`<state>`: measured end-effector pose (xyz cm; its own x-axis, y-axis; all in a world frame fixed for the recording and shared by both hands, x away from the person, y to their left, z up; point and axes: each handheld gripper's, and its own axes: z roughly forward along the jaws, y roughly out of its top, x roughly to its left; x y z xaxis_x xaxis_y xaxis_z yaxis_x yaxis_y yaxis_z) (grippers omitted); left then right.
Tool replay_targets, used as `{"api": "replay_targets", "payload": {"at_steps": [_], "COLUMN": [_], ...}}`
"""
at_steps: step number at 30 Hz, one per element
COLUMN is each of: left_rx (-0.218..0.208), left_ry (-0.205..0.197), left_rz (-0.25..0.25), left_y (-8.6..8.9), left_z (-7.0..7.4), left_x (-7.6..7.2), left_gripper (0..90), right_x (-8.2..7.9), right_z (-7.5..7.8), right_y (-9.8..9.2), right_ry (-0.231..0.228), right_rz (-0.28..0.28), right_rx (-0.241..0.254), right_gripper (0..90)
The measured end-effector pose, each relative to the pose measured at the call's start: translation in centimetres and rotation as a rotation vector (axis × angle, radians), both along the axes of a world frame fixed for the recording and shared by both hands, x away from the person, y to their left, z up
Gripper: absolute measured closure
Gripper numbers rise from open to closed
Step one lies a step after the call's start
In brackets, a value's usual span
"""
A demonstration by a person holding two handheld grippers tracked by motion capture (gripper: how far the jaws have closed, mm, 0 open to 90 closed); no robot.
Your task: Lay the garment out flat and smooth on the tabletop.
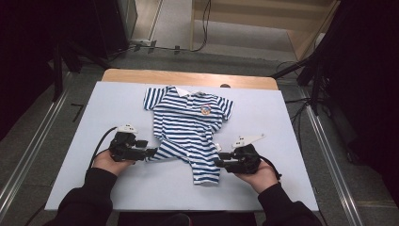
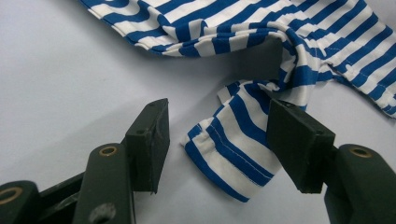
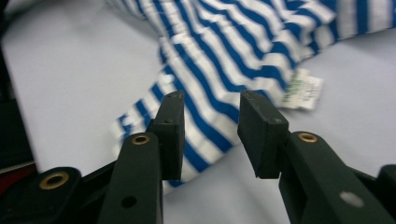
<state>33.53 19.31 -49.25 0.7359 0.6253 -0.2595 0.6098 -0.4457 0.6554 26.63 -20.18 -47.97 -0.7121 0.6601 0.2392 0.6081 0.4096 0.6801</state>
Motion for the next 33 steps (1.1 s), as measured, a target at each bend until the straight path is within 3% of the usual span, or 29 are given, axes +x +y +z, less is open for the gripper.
{"api": "replay_targets", "payload": {"at_steps": [10,12,17,20,24,30,33], "left_rx": [0.020,0.023,0.083,0.053,0.050,-0.041,-0.095], "left_ry": [-0.006,-0.011,-0.038,0.016,0.078,0.085,0.119], "left_rz": [-0.016,-0.019,-0.029,-0.022,-0.011,0.025,0.042], "left_y": [-0.4,-0.6,-1.1,-1.0,-0.9,0.2,0.9], "left_z": [-0.8,-0.8,-0.7,-0.8,-0.4,1.4,2.1], "left_x": [0.0,-0.2,-0.9,-1.0,-0.9,-1.6,-2.3], "left_gripper": [44.5,50.2,69.7,81.9,84.9,85.1,85.1], "right_x": [3.0,3.7,5.4,5.6,4.9,3.5,3.0], "right_z": [-0.8,-1.1,-1.8,-2.0,-1.7,-1.5,-1.4], "right_y": [-1.3,-1.2,-0.9,-0.9,-0.9,-0.8,-0.7], "right_ry": [-0.032,-0.037,-0.049,-0.033,-0.039,-0.044,-0.044], "right_rz": [-0.129,-0.141,-0.181,-0.187,-0.170,-0.133,-0.121], "right_rx": [-0.001,-0.005,-0.021,-0.017,-0.006,0.005,0.010], "right_gripper": [53.7,52.5,49.3,49.3,49.3,49.3,49.3]}}
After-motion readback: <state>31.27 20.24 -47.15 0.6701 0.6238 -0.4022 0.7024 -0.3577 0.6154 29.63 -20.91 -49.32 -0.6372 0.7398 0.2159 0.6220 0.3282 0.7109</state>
